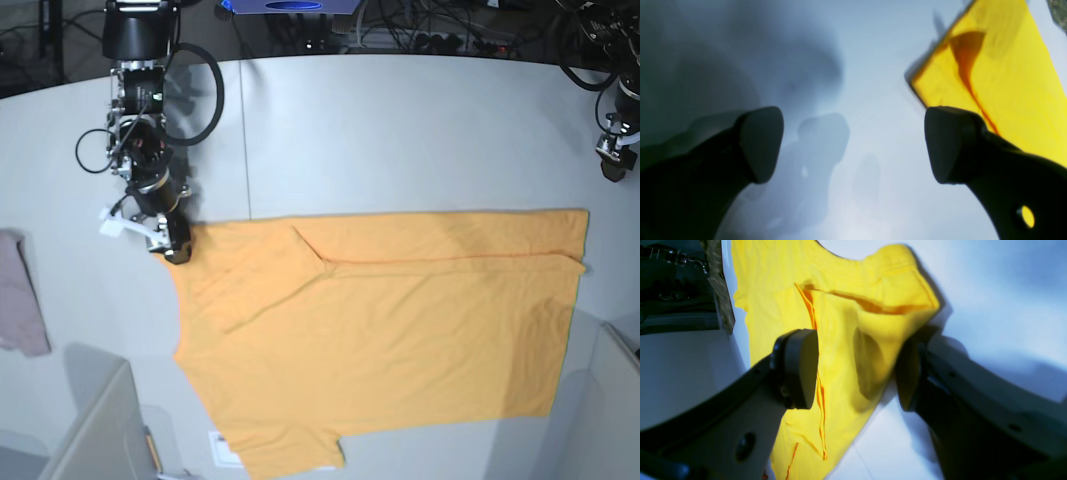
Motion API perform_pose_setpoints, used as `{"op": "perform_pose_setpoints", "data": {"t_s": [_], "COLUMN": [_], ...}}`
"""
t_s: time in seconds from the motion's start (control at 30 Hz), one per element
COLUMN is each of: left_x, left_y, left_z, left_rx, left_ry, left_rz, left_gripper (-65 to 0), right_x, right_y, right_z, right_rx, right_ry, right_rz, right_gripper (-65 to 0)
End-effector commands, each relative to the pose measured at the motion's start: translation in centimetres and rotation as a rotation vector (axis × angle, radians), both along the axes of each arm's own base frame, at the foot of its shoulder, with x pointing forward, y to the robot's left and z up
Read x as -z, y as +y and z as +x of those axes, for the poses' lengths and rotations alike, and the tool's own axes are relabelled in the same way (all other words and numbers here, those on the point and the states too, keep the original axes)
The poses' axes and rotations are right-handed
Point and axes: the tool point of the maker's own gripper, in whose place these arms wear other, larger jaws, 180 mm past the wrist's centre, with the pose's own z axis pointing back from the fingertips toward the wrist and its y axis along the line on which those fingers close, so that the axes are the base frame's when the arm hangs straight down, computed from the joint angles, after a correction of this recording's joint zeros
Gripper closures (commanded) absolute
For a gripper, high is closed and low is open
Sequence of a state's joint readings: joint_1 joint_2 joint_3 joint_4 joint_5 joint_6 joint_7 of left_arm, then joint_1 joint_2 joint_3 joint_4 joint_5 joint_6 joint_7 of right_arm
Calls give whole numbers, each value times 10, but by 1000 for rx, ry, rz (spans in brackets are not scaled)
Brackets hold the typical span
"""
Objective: Fold the T-shirt properly
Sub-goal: 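Lower both grippers and grasp the shirt's collar-side edge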
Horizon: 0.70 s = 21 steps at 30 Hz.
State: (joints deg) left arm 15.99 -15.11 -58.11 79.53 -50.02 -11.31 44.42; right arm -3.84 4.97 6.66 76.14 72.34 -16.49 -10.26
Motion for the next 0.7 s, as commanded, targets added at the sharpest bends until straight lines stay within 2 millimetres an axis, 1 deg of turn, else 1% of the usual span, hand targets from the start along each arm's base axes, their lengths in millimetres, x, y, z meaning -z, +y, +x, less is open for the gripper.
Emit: {"op": "perform_pose_setpoints", "data": {"t_s": [0.0, 0.13, 0.17, 0.27, 0.33, 0.4, 0.47, 0.53, 0.6, 0.67], "left_x": [-8, 2, 6, 8, 15, 16, 17, 18, 22, 26], "left_y": [6, 11, 9, 8, 9, 13, 12, 7, -7, -16], "left_z": [7, 13, 18, 37, 42, 48, 53, 65, 76, 81], "left_rx": [-2, -13, 2, 44, 31, 28, 26, 44, 92, 123], "left_ry": [-30, -23, -15, -1, -3, -5, -13, -21, -7, 6], "left_rz": [12, -22, -30, -35, -66, -74, -88, -99, -103, -105], "left_gripper": [-650, -650, -650, -650, -650, -650, -650, -650, -650, -650], "right_x": [19, 22, 22, 22, 22, 22, 22, 21, 21, 21], "right_y": [1, 0, 0, 0, 0, 0, 0, 0, 0, 1], "right_z": [-14, -13, -14, -14, -14, -14, -14, -13, -13, -13], "right_rx": [1, 2, 2, 1, 1, 0, -2, -2, -2, -2], "right_ry": [96, 105, 106, 107, 107, 106, 106, 105, 103, 102], "right_rz": [11, 12, 12, 11, 9, 10, 11, 11, 11, 12], "right_gripper": [-347, -347, -347, -347, -347, -347, -347, -347, -347, -347]}}
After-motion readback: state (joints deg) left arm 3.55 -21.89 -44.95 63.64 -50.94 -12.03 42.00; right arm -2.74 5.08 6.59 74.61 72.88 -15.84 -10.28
